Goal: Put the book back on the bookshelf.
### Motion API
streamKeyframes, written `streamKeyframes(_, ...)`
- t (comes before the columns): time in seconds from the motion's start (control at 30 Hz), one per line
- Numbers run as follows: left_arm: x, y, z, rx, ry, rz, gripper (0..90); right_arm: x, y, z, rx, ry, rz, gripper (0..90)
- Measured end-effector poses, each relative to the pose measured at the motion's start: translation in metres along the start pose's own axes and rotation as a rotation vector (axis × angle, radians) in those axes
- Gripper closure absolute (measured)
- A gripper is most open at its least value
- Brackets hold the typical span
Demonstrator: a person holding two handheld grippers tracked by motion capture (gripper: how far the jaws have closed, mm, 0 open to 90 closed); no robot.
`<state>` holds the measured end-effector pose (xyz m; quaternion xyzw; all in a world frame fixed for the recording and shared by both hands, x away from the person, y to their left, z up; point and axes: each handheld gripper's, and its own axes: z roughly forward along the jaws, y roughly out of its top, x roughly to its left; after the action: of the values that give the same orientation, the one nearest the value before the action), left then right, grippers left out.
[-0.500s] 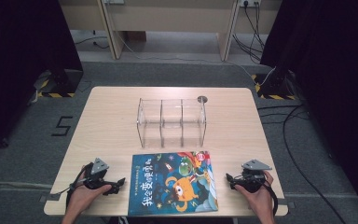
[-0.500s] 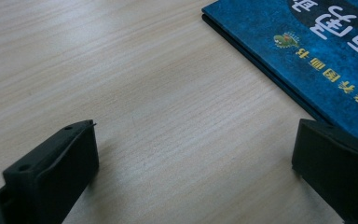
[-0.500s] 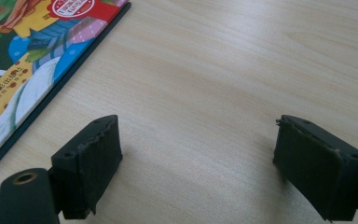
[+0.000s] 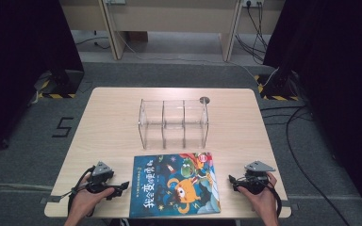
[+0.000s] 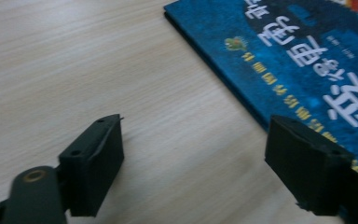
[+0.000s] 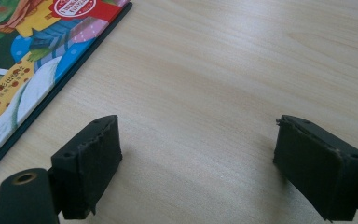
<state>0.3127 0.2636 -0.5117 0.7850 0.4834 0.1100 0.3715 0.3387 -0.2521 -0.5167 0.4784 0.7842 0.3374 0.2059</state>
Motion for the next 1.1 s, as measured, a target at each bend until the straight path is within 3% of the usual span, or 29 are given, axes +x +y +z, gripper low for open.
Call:
streamKeyframes(0.07, -0.003, 0.001, 0.001, 0.003, -0.034, -0.011, 25.3, 0.0, 0.0, 0.0, -0.001, 0.002, 0.003, 15.3)
streamKeyframes(0.13, -0.007, 0.001, 0.001, 0.007, -0.029, -0.012, 26.3, 0.0, 0.0, 0.0, 0.0, 0.001, 0.002, 15.2)
streamKeyframes(0.23, -0.012, 0.001, 0.003, 0.012, -0.018, 0.014, 27.1, 0.0, 0.0, 0.0, 0.0, 0.001, 0.002, 15.1)
streamKeyframes(0.47, -0.03, 0.003, 0.009, 0.025, -0.044, 0.064, 30.4, 0.0, 0.0, 0.0, 0.001, 0.002, -0.002, 14.9)
streamKeyframes(0.6, -0.039, 0.004, 0.012, 0.021, -0.105, 0.066, 36.6, 0.0, 0.0, -0.001, -0.015, 0.05, 0.037, 15.9)
streamKeyframes(0.67, -0.043, 0.005, 0.013, 0.032, -0.079, 0.095, 36.9, -0.001, 0.0, -0.002, -0.025, 0.084, 0.061, 17.0)
streamKeyframes(1.1, -0.05, 0.006, 0.017, 0.023, -0.068, 0.096, 36.0, 0.006, 0.002, -0.002, -0.024, 0.151, 0.061, 20.4)
